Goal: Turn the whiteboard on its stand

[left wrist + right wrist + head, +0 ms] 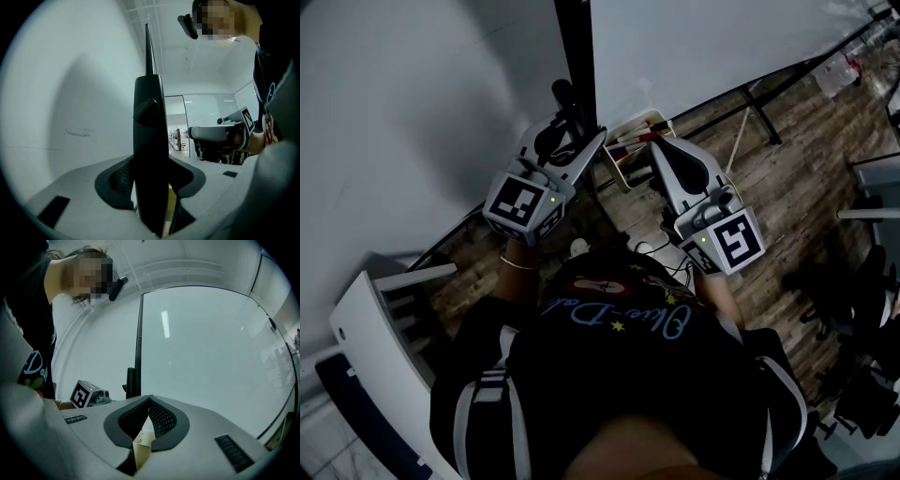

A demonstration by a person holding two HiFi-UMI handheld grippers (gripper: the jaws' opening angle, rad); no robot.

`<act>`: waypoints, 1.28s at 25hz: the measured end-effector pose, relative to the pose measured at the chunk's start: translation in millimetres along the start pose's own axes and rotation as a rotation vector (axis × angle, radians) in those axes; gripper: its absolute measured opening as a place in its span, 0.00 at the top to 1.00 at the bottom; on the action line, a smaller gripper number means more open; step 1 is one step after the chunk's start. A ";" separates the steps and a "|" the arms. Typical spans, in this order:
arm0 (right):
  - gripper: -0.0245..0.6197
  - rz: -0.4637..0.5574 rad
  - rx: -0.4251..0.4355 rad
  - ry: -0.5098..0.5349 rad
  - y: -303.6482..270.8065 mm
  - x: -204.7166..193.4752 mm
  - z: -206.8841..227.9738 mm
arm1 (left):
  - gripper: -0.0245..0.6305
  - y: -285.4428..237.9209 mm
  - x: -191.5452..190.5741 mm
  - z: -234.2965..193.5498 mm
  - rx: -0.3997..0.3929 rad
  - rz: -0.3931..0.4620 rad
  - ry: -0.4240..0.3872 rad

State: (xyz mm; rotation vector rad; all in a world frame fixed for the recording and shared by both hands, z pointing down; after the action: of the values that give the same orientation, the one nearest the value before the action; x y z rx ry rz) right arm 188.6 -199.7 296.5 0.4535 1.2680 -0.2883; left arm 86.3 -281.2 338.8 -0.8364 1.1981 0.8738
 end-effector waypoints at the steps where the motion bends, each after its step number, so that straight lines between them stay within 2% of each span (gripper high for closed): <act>1: 0.91 0.000 0.002 0.000 -0.2 0.3 -0.1 | 0.65 0.4 0.3 0.3 0.001 -0.003 0.001; 22: 0.91 -0.021 0.046 -0.016 -12.4 3.2 0.1 | 0.65 3.2 9.9 2.4 0.003 -0.011 -0.008; 32: 0.91 -0.018 0.112 -0.037 -23.8 1.7 -10.3 | 0.65 12.8 13.6 7.3 0.026 -0.015 -0.011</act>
State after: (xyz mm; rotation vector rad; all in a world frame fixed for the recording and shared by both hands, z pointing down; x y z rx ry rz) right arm 169.6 -215.5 288.6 0.5300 1.2245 -0.3824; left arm 79.7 -267.6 325.6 -0.8171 1.1896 0.8480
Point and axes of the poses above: the fingertips, and each gripper's own axes: y backward along the fingers, z to its right, x out of its top, the point moved 3 cm from there along y, backward along the fingers, and after that the axes turned 10 degrees about -y, right-handed, at the moved point
